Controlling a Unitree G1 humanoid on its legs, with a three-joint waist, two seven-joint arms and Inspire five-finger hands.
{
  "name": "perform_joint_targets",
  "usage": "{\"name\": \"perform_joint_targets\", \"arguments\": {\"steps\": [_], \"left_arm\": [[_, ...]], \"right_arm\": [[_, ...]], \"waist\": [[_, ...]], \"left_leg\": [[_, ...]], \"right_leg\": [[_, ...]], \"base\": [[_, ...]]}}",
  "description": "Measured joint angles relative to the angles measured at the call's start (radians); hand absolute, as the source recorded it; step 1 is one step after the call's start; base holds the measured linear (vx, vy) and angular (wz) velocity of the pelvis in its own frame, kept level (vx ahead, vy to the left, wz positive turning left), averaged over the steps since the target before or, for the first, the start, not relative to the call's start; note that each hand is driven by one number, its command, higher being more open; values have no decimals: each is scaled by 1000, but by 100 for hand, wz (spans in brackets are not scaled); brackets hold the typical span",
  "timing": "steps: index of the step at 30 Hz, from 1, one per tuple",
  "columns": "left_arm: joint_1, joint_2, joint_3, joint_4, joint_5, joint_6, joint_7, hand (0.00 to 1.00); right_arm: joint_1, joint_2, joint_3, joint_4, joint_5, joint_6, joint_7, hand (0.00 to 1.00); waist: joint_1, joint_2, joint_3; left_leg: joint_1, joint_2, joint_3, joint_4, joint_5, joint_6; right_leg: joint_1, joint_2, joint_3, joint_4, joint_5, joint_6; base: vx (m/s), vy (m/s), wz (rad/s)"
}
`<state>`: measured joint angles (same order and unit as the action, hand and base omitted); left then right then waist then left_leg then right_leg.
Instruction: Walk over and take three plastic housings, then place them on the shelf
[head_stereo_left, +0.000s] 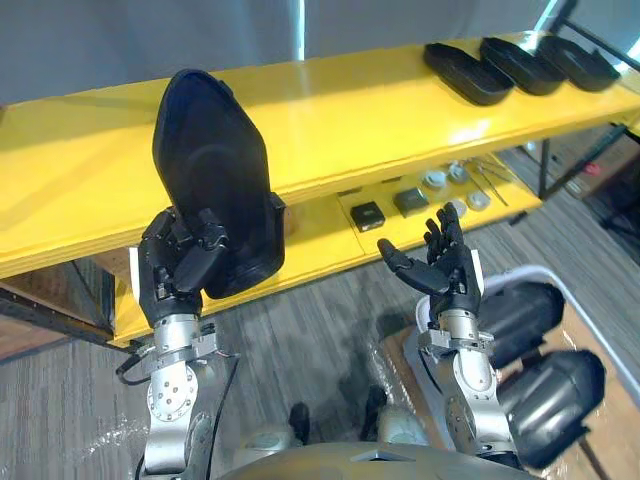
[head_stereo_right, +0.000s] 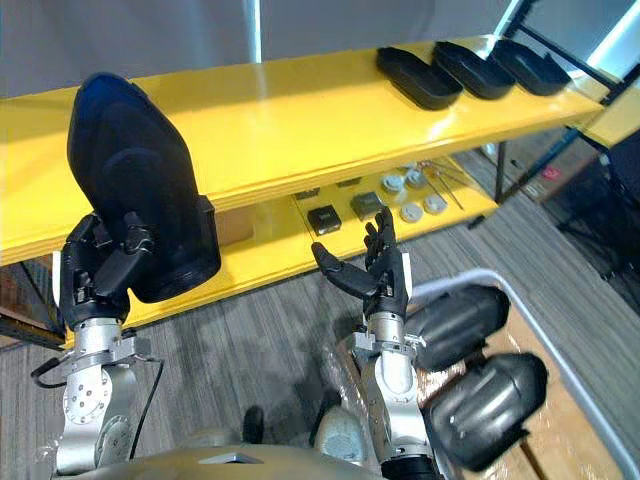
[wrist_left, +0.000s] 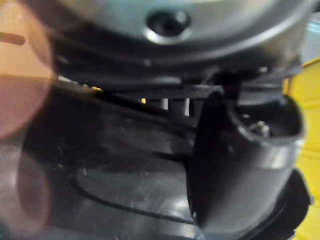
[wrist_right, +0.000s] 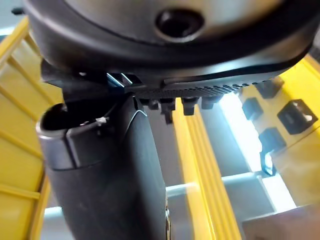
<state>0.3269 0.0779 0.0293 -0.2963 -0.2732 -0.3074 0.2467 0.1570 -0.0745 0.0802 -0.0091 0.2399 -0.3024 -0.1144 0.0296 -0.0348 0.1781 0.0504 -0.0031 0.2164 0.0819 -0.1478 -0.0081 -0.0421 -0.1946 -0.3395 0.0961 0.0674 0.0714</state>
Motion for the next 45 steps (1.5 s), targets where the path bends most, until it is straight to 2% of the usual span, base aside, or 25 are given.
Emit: {"name": "perform_joint_targets", "arguments": {"steps": [1,4,6,8,10,11,12,13,14,15,16,17,19,20,21,24,27,30,32,34,37,42,45], "left_arm": [[4,-13,1,5,-1,6,0,0],[4,-32,-24,11,0,11,-24,0],[2,-31,-33,11,1,12,-34,0],[0,-29,-39,11,5,15,-35,0],[-6,-27,-32,13,6,19,-37,0],[-9,-23,-32,14,7,19,-39,0],[-12,-22,-44,19,7,20,-44,0],[-13,-20,-68,17,12,20,-58,0],[-14,-21,-76,17,14,20,-64,0],[-13,-21,-91,17,14,20,-75,0],[-14,-19,-101,17,14,21,-88,0],[-19,-12,-101,17,14,22,-94,0],[-42,11,-99,13,14,24,-101,0],[-54,21,-97,13,12,26,-100,0],[-65,23,-91,12,13,27,-98,0],[-100,35,-68,9,13,37,-75,0],[-200,43,-56,-1,0,91,-59,0],[-328,50,-80,2,-12,166,-6,0],[-422,77,-93,34,-85,197,22,0],[-580,124,-88,155,-174,231,77,0],[-748,185,-41,331,-204,290,182,0],[-876,261,25,554,-250,353,288,0],[-907,278,30,617,-277,360,352,0]], "right_arm": [[-11,-12,-17,-4,1,-9,1,100],[-45,-41,-75,0,2,-9,1,100],[-55,-45,-102,0,5,-10,4,100],[-53,-44,-112,0,44,-16,21,100],[-54,-43,-107,0,51,-22,35,100],[-54,-41,-109,0,51,-31,37,100],[-56,-41,-114,0,51,-44,38,100],[-57,-41,-141,0,51,-73,36,100],[-56,-41,-149,0,51,-84,34,100],[-53,-43,-152,0,51,-99,16,100],[-49,-44,-150,1,51,-108,-1,100],[-48,-32,-146,1,51,-109,-10,100],[-47,-21,-116,-6,43,-133,-35,100],[-45,-17,-99,-11,40,-139,-44,100],[-36,2,-80,-34,43,-139,-46,100],[13,33,-27,-98,43,-139,-24,100],[34,34,-11,-127,41,-112,7,100],[39,28,-2,-127,43,-34,32,100],[51,17,13,-127,44,6,50,100],[64,-13,44,-127,62,48,74,100],[64,-40,79,-126,74,81,107,100],[70,-44,121,-126,112,107,140,100],[76,-47,155,-127,123,119,156,100]], "waist": [[-9,30,-11],[-8,76,-24],[-12,77,-23],[-17,73,-21],[-17,71,-8],[-16,68,-3],[-13,86,-6],[-15,97,-9],[-18,103,-8],[-28,115,-8],[-34,120,-8],[-34,110,-5],[-36,65,-1],[-35,54,-4],[-35,48,-7],[-40,48,-9],[-74,48,-10],[-103,51,-12],[-120,53,-14],[-136,61,-19],[-164,67,-23],[-192,67,-23],[-197,65,-21]], "left_leg": [[-26,45,61,52,2,-14],[-15,64,65,49,-6,-30],[-8,70,69,80,-11,-36],[-49,93,73,236,-43,-35],[-154,156,80,562,-73,-40],[-172,172,83,602,-97,-37],[-192,191,75,569,-123,-40],[-218,191,46,428,-108,-65],[-218,192,32,361,-86,-79],[-212,196,5,247,-4,-105],[-182,192,11,212,94,-99],[-160,176,28,208,90,-93],[-143,133,77,202,63,-64],[-142,122,101,200,57,-55],[-140,112,126,201,50,-39],[-126,111,168,214,24,-32],[-132,110,177,213,22,-32],[-136,115,178,211,22,-32],[-144,121,178,208,26,-35],[-146,122,187,186,41,-35],[-144,122,202,139,71,-33],[-142,116,222,97,103,-33],[-148,117,229,60,132,-38]], "right_leg": [[15,15,-22,-22,-2,-4],[32,40,-20,-50,-3,-5],[51,43,-15,-50,-9,-12],[78,50,-11,-51,-22,-16],[151,45,3,-77,-56,-33],[169,42,13,-86,-65,-8],[172,45,19,-80,-67,-5],[172,26,31,-82,-75,0],[174,19,37,-82,-76,10],[186,10,47,-82,-80,35],[195,-4,69,-80,-87,61],[200,-19,81,-81,-87,65],[189,-71,109,-82,-80,76],[175,-88,126,-81,-76,82],[162,-103,129,-80,-63,92],[147,-115,123,-77,-45,109],[130,-114,117,-76,-40,114],[125,-105,114,-82,-40,115],[114,-98,115,-82,-39,115],[95,-92,125,-83,-28,111],[75,-82,126,-101,6,97],[52,-80,132,-115,14,99],[25,-72,142,-114,14,99]], "base": [[227,-196,34],[214,-68,6],[150,-33,-9],[110,-55,-16],[123,-26,-24],[98,55,-19],[84,112,-22],[80,129,-23],[116,233,-24],[107,288,-27],[104,301,-34],[91,269,-41],[70,196,-44],[78,191,-48],[95,187,-53],[70,80,-39],[58,14,-13],[36,-24,-5],[17,-44,-7],[-5,-37,-12],[-34,-24,-18],[-69,-28,-12],[-94,-56,-6]]}}
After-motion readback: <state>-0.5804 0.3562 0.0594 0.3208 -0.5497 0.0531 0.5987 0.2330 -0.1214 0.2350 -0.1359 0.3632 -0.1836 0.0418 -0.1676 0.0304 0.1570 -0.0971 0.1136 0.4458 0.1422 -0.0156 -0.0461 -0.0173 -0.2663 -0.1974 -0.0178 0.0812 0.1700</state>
